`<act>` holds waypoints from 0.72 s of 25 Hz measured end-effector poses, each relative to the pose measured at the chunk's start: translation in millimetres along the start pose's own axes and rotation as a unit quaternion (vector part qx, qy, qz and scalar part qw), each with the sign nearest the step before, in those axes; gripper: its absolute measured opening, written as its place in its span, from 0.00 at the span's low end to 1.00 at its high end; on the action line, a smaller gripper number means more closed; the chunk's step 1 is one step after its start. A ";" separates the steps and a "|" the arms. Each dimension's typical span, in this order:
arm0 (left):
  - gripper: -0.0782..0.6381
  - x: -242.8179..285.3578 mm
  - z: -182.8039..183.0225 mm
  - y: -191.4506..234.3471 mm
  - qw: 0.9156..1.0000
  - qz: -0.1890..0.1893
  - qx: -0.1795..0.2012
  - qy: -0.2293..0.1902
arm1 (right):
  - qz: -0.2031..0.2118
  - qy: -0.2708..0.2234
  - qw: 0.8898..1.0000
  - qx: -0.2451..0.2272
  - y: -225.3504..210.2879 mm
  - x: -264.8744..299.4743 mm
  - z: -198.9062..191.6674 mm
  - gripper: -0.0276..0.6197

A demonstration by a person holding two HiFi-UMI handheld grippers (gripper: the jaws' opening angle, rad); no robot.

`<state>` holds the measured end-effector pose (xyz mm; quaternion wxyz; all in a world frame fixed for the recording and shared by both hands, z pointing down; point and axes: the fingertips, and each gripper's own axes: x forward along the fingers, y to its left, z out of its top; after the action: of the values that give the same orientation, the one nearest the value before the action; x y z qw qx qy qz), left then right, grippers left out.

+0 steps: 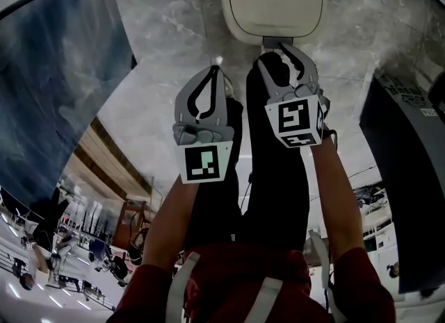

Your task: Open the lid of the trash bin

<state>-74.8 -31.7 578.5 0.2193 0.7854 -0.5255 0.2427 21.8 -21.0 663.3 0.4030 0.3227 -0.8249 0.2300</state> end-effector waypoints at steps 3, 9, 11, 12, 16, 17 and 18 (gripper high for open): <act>0.12 2.0 -4.8 0.0 1.000 0.000 0.000 0.003 | 0.000 0.014 1.000 0.001 0.0 5.2 -7.9 0.34; 0.12 2.5 -3.4 2.3 1.000 -0.001 0.003 0.005 | 0.000 0.017 1.000 0.001 -0.5 6.4 -10.1 0.35; 0.12 3.2 -3.5 3.2 1.000 0.000 0.001 0.004 | 0.000 0.017 1.000 0.001 -0.3 6.7 -10.1 0.35; 0.12 3.8 -3.8 3.4 1.000 0.001 0.000 0.003 | -0.001 0.017 1.000 0.000 -0.4 7.3 -10.7 0.35; 0.12 4.1 -4.5 2.4 1.000 0.000 0.000 0.003 | -0.005 0.015 1.000 0.001 -0.9 7.9 -12.6 0.35; 0.12 4.1 -4.9 2.1 1.000 0.000 0.000 0.004 | -0.006 0.015 1.000 0.003 -1.0 7.7 -13.1 0.35; 0.12 4.3 -5.4 2.3 1.000 0.000 0.000 0.004 | -0.007 0.015 1.000 0.005 -1.0 7.9 -13.8 0.34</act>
<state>-76.4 -32.4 585.6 0.2219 0.7843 -0.5246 0.2459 26.0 -15.6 677.7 0.4153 0.3267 -0.8156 0.2358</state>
